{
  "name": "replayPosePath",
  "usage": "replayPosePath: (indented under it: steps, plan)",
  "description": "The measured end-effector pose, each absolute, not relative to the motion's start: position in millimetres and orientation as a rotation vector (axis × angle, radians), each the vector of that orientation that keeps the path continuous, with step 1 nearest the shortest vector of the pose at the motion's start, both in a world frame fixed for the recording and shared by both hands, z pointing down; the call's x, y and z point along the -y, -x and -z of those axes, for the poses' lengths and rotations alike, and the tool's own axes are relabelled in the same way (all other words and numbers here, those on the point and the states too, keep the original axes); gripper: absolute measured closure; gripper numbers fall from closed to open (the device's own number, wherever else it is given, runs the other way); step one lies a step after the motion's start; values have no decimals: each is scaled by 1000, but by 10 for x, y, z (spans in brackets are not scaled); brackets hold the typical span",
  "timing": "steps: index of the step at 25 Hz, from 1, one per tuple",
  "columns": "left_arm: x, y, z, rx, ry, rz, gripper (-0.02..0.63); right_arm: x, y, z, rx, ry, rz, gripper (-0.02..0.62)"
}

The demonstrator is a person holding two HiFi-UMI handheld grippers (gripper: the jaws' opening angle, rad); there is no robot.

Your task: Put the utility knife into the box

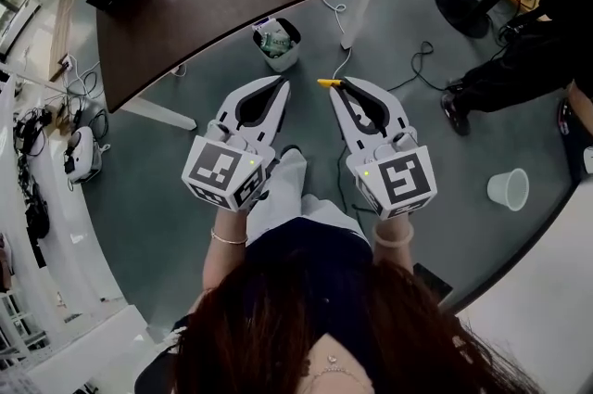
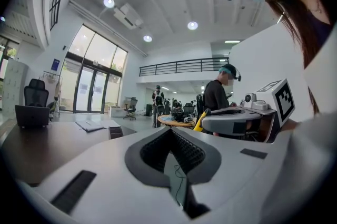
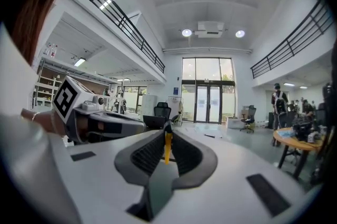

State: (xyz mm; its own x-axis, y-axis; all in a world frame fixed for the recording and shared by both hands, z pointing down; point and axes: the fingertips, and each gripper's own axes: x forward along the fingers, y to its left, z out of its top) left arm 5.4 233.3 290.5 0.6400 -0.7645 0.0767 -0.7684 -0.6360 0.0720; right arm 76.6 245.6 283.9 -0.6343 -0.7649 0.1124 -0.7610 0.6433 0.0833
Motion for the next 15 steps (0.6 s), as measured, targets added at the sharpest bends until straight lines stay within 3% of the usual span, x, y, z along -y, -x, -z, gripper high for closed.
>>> replayPosePath:
  steps: [15]
  plan:
    - [-787,192,-2907,1144,-2804,-26,605,-948,-408,-2759,2654,-1342,77,544]
